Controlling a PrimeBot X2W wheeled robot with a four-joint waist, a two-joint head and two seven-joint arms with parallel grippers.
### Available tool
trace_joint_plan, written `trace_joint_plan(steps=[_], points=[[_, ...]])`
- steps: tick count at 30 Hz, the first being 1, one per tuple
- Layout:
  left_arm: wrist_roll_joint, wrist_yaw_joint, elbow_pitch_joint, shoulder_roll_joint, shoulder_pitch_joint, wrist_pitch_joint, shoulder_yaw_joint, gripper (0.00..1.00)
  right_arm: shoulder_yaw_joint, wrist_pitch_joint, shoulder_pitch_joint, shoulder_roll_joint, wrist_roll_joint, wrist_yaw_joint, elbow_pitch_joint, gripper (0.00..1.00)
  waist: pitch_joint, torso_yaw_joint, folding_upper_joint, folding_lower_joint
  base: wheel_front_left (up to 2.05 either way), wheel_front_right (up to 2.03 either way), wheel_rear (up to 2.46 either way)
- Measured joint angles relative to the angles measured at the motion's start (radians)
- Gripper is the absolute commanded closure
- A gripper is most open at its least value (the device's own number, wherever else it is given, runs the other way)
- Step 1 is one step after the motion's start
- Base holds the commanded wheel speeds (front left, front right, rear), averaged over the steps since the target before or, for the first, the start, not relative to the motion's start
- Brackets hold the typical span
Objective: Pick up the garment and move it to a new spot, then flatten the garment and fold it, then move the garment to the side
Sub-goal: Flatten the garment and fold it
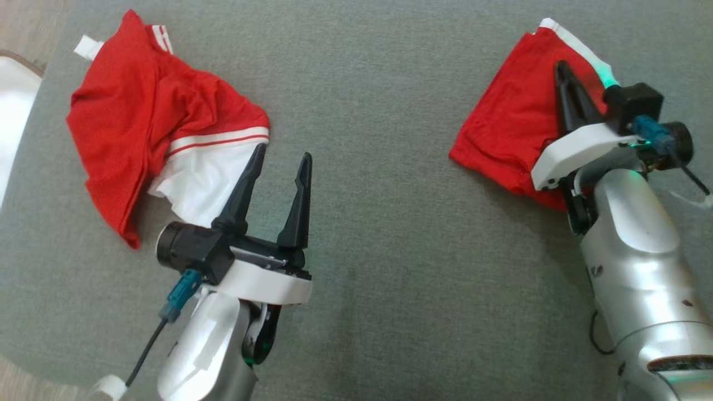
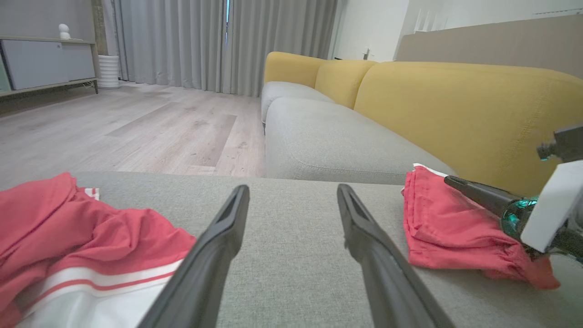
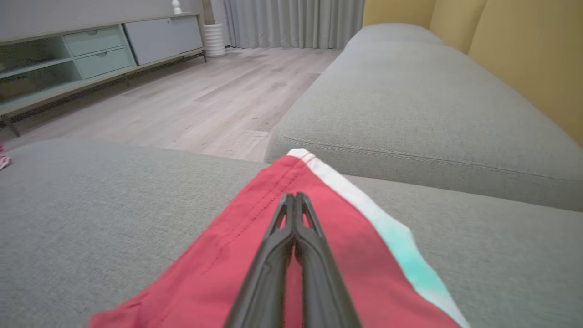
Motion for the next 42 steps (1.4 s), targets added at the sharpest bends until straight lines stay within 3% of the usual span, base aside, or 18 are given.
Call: trace_joint_plan(steps=[11,20,30,42], points=[[-0.011,0.008,-0.005,0.0,0.0,0.0,-0.007,0.0,0.02,0.0,-0.084,-0.003,-0.045,0.0,0.189,1.0,0.042,0.047,0.0,0.0,0.0,0.0,0.0],[-0.014,0.012,-0.005,0.0,-0.001,0.0,-0.004,0.0,0.172,-0.002,-0.119,-0.007,0.026,0.0,0.265,1.0,0.04,0.037,0.0,0.0,0.0,0.0,0.0],[0.006,0.016,-0.005,0.0,0.0,0.0,0.044,0.0,0.245,0.0,-0.025,-0.004,0.188,0.0,-0.009,1.0,-0.014,-0.051,0.0,0.0,0.0,0.0,0.0],[0.034,0.007,-0.005,0.0,0.063,0.0,0.106,0.0,0.051,0.0,0.251,0.001,0.114,0.0,-0.313,1.0,-0.134,-0.187,0.0,-0.0001,0.0,0.0,0.0]])
